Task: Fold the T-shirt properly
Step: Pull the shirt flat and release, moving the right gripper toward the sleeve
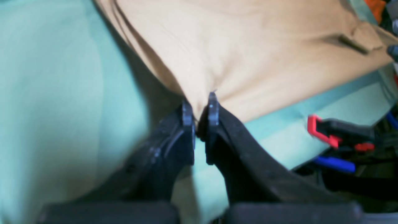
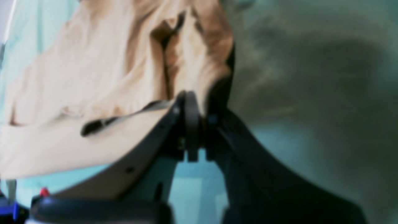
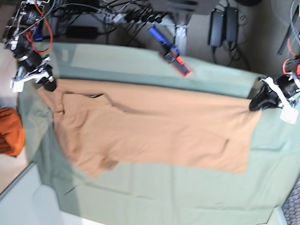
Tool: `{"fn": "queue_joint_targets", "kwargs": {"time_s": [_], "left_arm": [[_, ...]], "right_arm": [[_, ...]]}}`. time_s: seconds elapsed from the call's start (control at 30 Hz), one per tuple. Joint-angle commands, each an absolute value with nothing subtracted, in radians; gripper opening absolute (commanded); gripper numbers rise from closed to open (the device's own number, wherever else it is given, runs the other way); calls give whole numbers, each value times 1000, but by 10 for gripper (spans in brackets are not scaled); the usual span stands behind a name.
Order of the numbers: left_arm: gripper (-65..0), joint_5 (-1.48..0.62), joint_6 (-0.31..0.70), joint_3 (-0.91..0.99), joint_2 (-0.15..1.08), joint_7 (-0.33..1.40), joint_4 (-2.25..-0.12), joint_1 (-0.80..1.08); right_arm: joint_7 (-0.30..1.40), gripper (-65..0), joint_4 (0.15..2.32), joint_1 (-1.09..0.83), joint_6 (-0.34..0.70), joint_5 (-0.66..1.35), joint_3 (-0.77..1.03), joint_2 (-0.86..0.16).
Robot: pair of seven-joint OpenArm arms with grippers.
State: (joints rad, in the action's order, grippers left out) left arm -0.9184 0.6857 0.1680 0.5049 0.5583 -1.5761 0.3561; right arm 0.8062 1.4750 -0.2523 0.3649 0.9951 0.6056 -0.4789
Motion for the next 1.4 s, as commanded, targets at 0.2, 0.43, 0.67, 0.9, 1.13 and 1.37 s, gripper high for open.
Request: {"fn": "queue_joint_targets", "kwargs": {"time_s": [0.2, 0.43, 0.67, 0.9, 1.13, 1.37], "left_arm": [[-650, -944, 698, 196, 532, 539, -1633, 407], [-650, -947, 698, 199, 533, 543, -1633, 436], [-650, -951, 698, 212, 533, 543, -1633, 461], [-650, -950, 698, 212, 532, 543, -1633, 488], [-371, -894, 698, 212, 533, 520, -1633, 488], [-317, -898, 698, 231, 532, 544, -1639, 488]], "right_arm": [[786, -650, 1575, -331, 479, 1010, 628, -503], [786, -650, 1587, -373, 479, 1011, 660, -504], [790, -650, 1587, -398, 479, 1013, 669, -504], [768, -650, 1587, -411, 478, 945, 668, -503], [748, -420, 1587, -413, 477, 876, 668, -501], [745, -228, 1587, -413, 476, 833, 669, -501]]}}
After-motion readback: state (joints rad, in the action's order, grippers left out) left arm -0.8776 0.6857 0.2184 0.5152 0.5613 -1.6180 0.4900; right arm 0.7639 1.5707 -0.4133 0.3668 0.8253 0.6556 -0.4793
